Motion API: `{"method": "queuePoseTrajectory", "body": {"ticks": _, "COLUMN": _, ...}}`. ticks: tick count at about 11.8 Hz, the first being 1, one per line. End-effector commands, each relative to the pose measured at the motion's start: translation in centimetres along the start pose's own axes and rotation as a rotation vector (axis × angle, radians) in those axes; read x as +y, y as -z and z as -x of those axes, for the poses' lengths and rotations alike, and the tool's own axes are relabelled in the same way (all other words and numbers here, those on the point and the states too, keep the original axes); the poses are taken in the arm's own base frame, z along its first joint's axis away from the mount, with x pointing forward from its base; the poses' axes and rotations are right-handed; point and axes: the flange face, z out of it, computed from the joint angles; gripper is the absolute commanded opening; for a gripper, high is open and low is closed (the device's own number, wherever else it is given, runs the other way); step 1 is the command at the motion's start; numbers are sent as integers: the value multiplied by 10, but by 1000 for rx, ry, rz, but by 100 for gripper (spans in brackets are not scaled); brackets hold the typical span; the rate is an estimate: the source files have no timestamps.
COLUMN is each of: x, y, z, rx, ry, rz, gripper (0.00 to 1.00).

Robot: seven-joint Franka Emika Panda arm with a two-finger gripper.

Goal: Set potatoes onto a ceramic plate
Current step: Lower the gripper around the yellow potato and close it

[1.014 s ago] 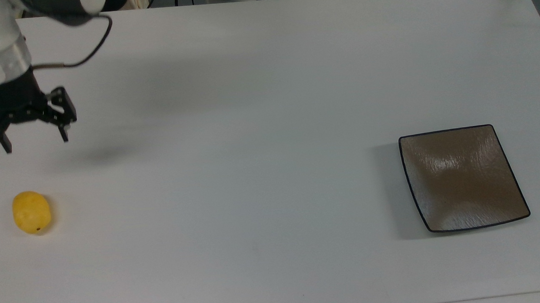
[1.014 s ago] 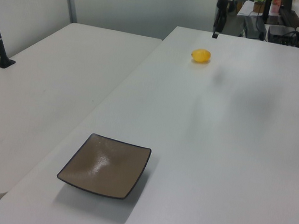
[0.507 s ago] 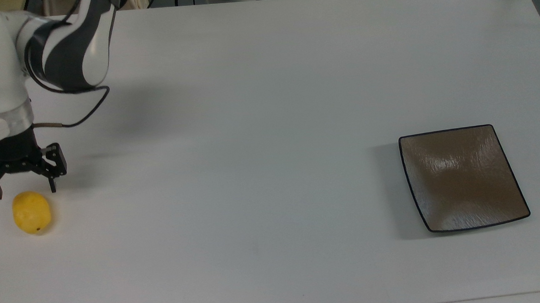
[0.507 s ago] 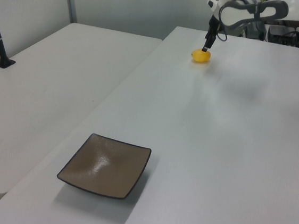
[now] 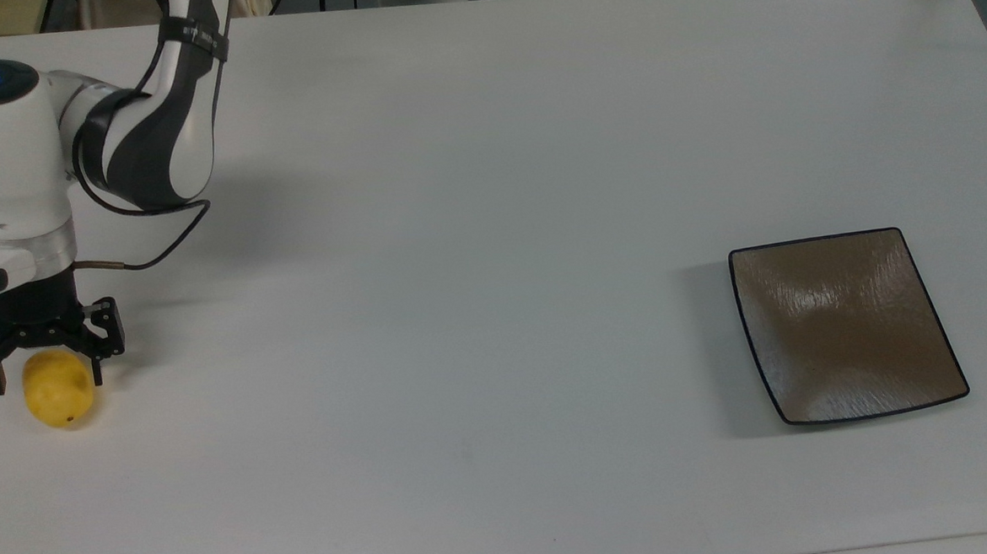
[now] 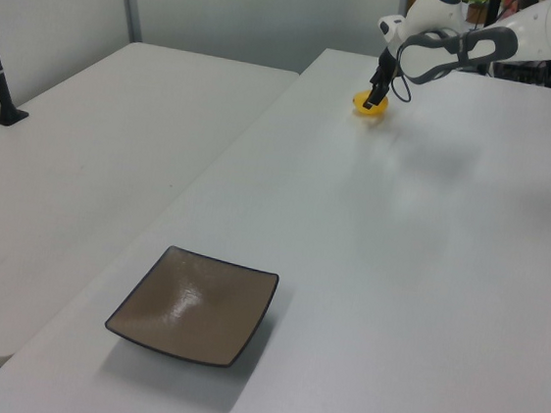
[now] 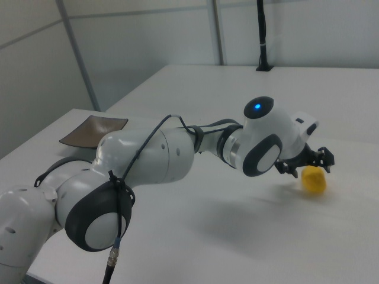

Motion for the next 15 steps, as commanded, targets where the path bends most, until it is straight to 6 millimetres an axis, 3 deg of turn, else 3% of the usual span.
{"method": "queuePoseTrajectory", "body": {"ticks": 1, "x": 0, "y": -14, "z": 3, "rx": 37, "ry": 3, "rz": 18, "gripper": 98}}
{"method": "queuePoseTrajectory", "body": {"ticks": 3, "x": -3, "y": -20, "z": 6, "rx": 32, "ry": 3, "rz": 13, "gripper": 95}}
{"method": "queuePoseTrajectory", "body": {"ticks": 4, "x": -4, "y": -20, "z": 5, "rx": 32, "ry": 3, "rz": 12, "gripper": 86}}
{"method": "queuePoseTrajectory", "body": {"ticks": 5, "x": -4, "y": -20, "z": 5, "rx": 33, "ry": 4, "rz": 11, "gripper": 67}}
{"method": "queuePoseTrajectory", "body": {"ticks": 7, "x": -4, "y": -20, "z": 5, "rx": 32, "ry": 4, "rz": 10, "gripper": 0}}
{"method": "queuePoseTrajectory", "body": {"ticks": 11, "x": -2, "y": -12, "z": 2, "rx": 32, "ry": 4, "rz": 10, "gripper": 0}}
{"method": "queuePoseTrajectory", "body": {"ticks": 13, "x": 7, "y": 14, "z": -6, "rx": 48, "ry": -4, "rz": 22, "gripper": 0}}
{"method": "queuePoseTrajectory", "body": {"ticks": 15, "x": 18, "y": 61, "z": -16, "rx": 55, "ry": -18, "rz": 21, "gripper": 0}}
